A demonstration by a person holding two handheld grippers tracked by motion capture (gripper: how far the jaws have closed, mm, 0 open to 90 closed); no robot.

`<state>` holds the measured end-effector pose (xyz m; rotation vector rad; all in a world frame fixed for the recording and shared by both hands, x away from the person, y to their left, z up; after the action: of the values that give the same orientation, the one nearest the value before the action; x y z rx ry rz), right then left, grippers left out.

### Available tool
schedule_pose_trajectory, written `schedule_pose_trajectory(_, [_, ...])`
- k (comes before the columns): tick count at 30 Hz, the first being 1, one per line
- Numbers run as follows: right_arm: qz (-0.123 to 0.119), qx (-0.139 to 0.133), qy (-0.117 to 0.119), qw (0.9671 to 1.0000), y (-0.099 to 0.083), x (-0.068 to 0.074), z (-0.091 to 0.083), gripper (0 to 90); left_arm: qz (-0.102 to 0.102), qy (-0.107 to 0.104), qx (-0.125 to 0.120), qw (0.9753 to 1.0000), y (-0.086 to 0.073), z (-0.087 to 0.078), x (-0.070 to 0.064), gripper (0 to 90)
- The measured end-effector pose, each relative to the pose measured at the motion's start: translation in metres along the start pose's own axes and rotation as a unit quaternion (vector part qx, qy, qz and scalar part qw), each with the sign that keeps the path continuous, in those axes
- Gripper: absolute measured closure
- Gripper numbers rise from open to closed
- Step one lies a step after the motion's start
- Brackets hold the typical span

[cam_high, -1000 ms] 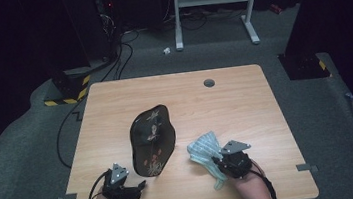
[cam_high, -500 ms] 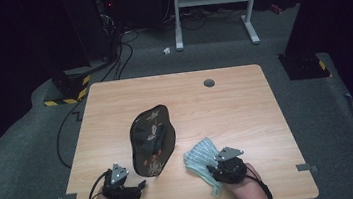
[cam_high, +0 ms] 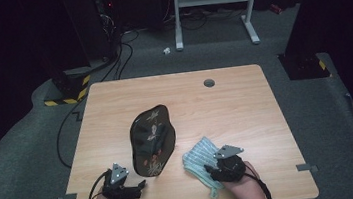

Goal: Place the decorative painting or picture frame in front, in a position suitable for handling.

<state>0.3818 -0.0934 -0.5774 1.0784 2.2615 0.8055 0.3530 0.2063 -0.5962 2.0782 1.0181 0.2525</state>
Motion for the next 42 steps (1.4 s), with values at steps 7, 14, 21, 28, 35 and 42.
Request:
schedule_pose_trajectory(7, [0.0, 0.011, -0.003, 0.9999, -0.004, 0.001, 0.004, 44.6, -0.001, 0.001, -0.001, 1.0, 0.0, 0.0, 0.0, 10.7])
schedule_pose_trajectory(14, [-0.024, 0.001, -0.006, 0.9997, -0.004, 0.007, 0.001, 65.2, -0.004, 0.004, -0.006, 1.0, 0.0, -0.002, 0.001, 15.9])
schedule_pose_trajectory(21, [-0.004, -0.05, -0.004, 0.9987, 0.01, 0.005, -0.015, 72.4, -0.01, 0.009, -0.013, 0.9998, 0.0, -0.004, 0.002, 20.5])
schedule_pose_trajectory(28, [0.006, -0.084, 0.006, 0.9964, 0.024, 0.003, -0.03, 72.3, -0.006, 0.007, -0.012, 0.9999, 0.001, -0.003, 0.002, 19.7])
schedule_pose_trajectory(35, [0.012, -0.123, 0.019, 0.9922, 0.046, 0.003, -0.044, 72.9, 0.0, 0.002, -0.011, 0.9999, 0.001, -0.002, 0.002, 20.0])
schedule_pose_trajectory(42, [0.015, -0.147, 0.01, 0.989, 0.063, 0.002, -0.053, 73.1, 0.014, -0.008, -0.015, 0.9998, 0.002, -0.003, 0.0, 30.6])
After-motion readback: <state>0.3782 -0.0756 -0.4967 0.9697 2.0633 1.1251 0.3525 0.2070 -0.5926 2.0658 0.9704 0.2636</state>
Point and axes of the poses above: each handheld gripper's, and its own axes: z roughly forward along the jaws, y roughly out of its top, x roughly to its left, the point moved 9 cm from there along z, roughly forward along the jaws, and after that the axes turned 13 degrees about -y, right-handed, at the moved point
